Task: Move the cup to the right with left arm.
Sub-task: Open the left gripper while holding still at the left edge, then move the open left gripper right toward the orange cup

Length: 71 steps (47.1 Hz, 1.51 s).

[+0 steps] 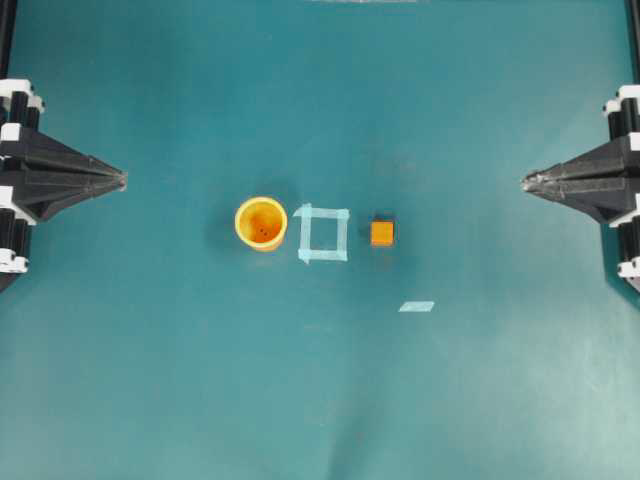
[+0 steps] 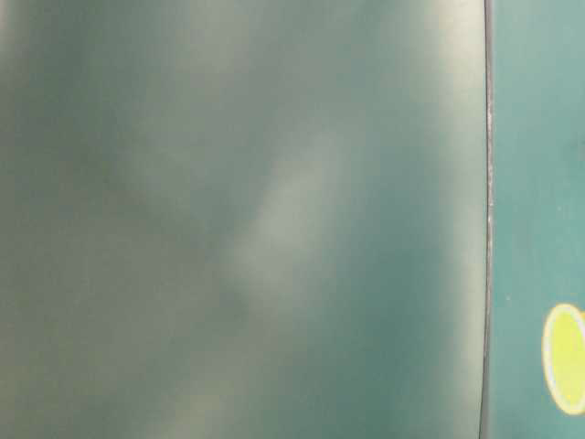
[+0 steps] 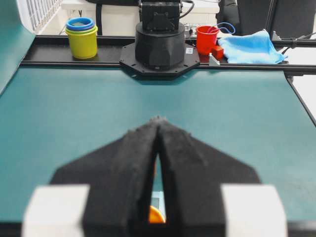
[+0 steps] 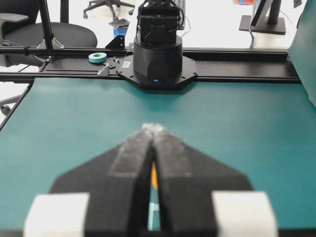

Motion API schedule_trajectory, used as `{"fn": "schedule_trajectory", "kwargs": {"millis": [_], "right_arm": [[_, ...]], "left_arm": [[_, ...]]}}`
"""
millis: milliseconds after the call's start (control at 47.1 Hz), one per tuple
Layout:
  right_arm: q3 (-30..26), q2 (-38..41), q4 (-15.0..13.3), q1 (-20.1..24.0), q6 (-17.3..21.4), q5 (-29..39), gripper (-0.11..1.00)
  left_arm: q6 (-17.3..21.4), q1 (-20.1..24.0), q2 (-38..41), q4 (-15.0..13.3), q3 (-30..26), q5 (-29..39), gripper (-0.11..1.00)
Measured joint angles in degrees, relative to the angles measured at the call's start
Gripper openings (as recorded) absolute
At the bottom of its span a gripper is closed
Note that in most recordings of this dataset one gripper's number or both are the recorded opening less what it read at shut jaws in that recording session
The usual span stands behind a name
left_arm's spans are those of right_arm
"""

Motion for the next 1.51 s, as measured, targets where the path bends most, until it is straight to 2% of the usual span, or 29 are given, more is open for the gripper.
{"fn": "schedule_trajectory", "kwargs": {"millis": [127, 445, 721, 806, 933, 1146, 1252, 1315, 1506], "right_arm": [[-0.09, 0.88, 0.00, 0.00, 0.44, 1.14, -0.01], [-0.09, 2.99, 0.00, 0.09, 0.44, 2.29, -0.01], [-0.09, 2.99, 0.00, 0.09, 0.53, 2.29, -0.01], [0.00, 2.99, 0.00, 0.09, 0.53, 2.29, -0.01], [-0.09, 2.90, 0.00, 0.09, 0.53, 2.29, -0.01], [-0.09, 2.90, 0.00, 0.00, 0.70, 2.29, -0.01], [-0.09, 2.81, 0.00, 0.09, 0.70, 2.37, -0.01], [-0.09, 2.81, 0.00, 0.09, 0.53, 2.29, -0.01], [-0.26, 2.46, 0.00, 0.09, 0.62, 2.29, -0.01]], "left_arm": [[0.18, 0.00, 0.09, 0.53, 0.09, 2.11, 0.00], [0.09, 0.00, 1.05, 0.79, 0.35, 1.67, 0.00], [0.26, 0.00, 9.76, 1.05, 3.52, -9.93, 0.01], [0.18, 0.00, 13.27, 1.05, 4.39, -13.36, 0.04], [0.18, 0.00, 17.75, 1.05, 4.66, -16.52, 0.16], [0.26, 0.00, 22.24, 1.05, 4.66, -18.81, 0.51], [0.18, 0.00, 23.29, 0.97, 4.66, -19.25, 0.63], [0.18, 0.00, 23.91, 1.05, 4.66, -19.34, 0.67], [0.18, 0.00, 26.98, 1.05, 4.57, -19.16, 0.67]]}}
